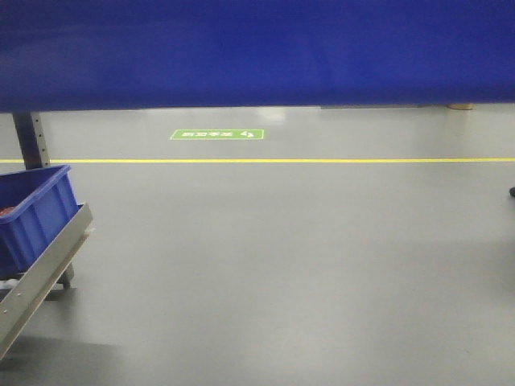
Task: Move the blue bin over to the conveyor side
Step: 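Hold the blue bin with both grippers while the base turns away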
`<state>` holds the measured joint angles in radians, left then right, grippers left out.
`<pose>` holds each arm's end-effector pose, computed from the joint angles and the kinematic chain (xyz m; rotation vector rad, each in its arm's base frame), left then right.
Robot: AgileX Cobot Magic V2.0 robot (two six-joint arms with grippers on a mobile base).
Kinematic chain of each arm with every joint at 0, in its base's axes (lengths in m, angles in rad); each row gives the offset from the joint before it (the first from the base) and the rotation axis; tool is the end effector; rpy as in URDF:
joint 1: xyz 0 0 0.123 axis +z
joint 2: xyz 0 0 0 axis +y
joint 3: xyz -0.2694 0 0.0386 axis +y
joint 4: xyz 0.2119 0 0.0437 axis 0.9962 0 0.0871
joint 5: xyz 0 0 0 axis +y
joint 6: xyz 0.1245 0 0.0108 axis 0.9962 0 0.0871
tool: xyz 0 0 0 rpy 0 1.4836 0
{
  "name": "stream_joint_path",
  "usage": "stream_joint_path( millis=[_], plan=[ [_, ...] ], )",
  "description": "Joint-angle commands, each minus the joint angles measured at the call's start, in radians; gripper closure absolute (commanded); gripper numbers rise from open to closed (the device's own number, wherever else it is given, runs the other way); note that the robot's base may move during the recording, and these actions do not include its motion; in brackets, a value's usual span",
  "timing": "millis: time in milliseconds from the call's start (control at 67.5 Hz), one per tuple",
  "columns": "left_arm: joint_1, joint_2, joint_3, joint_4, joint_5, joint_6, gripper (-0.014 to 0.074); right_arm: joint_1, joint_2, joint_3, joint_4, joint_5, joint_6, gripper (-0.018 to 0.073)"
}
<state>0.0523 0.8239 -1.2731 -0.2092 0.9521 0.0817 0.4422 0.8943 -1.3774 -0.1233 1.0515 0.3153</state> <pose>0.1313 -0.0143 0.4297 0.0188 1.9733 -0.1604 0.1314 0.0475 0.4371 -0.1269 2.0574 0.3237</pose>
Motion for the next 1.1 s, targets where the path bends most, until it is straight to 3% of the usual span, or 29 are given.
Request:
stream_joint_path(
  millis=[0,1081],
  plan=[
    [-0.002,-0.016,-0.019,0.011,-0.111,0.023,0.0613,-0.008,-0.02,-0.017,-0.073,-0.103,-0.017,0.064],
    [-0.002,-0.016,-0.019,0.011,-0.111,0.023,0.0613,-0.008,-0.02,-0.017,-0.073,-0.103,-0.017,0.064]
  ],
)
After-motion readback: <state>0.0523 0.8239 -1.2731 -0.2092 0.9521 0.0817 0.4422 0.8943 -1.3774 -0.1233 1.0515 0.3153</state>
